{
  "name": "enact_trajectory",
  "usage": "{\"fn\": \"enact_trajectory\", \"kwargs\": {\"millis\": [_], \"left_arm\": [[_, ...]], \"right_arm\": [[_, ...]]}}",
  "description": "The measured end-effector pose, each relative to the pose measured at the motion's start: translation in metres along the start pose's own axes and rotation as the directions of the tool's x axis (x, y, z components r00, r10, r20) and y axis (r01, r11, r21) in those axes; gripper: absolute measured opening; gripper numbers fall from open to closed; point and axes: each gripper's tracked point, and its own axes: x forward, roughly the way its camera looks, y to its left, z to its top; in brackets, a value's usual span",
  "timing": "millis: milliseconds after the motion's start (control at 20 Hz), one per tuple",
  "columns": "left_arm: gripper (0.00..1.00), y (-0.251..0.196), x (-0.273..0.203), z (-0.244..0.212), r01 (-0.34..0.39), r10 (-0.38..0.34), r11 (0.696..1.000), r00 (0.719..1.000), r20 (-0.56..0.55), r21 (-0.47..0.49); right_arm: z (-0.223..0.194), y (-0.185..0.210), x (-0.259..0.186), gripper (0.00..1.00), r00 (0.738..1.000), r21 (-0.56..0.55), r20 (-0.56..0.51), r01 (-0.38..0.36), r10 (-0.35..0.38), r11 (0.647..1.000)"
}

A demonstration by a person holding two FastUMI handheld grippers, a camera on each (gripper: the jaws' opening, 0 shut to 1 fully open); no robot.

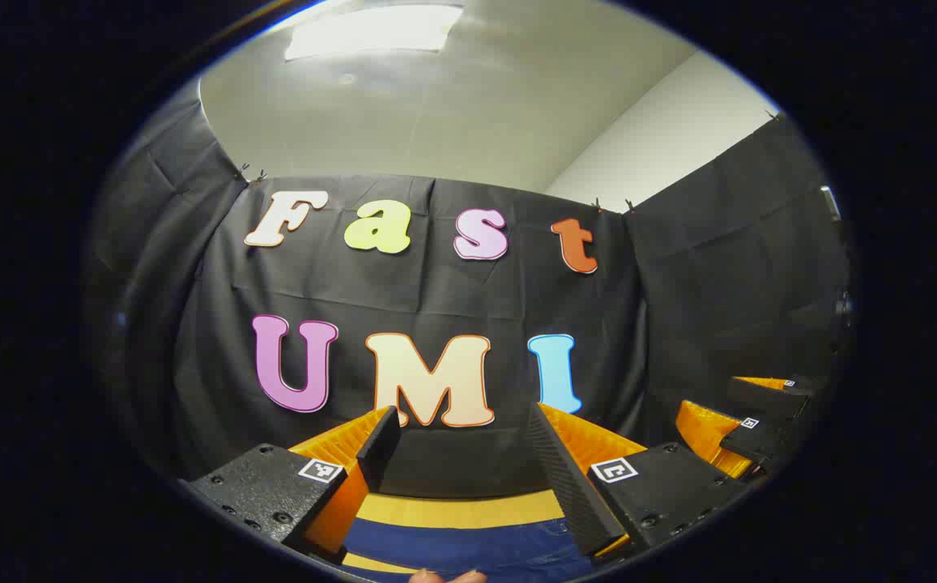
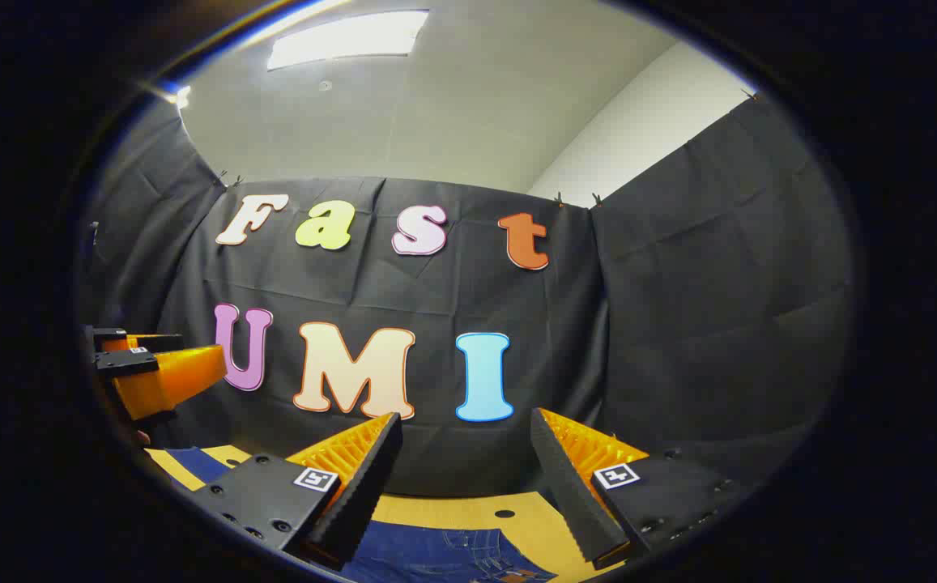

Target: Grasp the waist and the cuffs of the jeans and fold them to make the two legs overlap; first hold the waist and fold one-third of the jeans toward the cuffs, then hold the cuffs and fold the remaining one-third in the same direction to finish folding.

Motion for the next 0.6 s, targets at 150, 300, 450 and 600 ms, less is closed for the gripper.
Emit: {"fn": "enact_trajectory", "kwargs": {"millis": [150, 300, 450, 600], "left_arm": [[0.95, 0.013, -0.001, -0.006, -0.014, 0.013, 1.000, 1.000, -0.016, -0.017], [0.94, 0.030, -0.004, -0.017, -0.039, 0.038, 0.999, 0.998, -0.041, -0.026], [0.95, 0.052, -0.011, -0.032, -0.090, 0.088, 0.996, 0.993, -0.079, -0.023], [0.95, 0.079, -0.020, -0.034, -0.154, 0.154, 0.988, 0.983, -0.098, 0.008]], "right_arm": [[-0.002, 0.010, 0.001, 1.00, 1.000, -0.017, 0.003, 0.005, -0.005, 1.000], [-0.007, 0.015, 0.002, 0.98, 1.000, -0.018, -0.005, 0.007, -0.007, 1.000], [-0.014, 0.017, 0.004, 0.98, 1.000, -0.017, -0.013, 0.000, 0.000, 1.000], [-0.018, 0.016, 0.006, 0.98, 1.000, -0.010, -0.012, -0.013, 0.013, 1.000]]}}
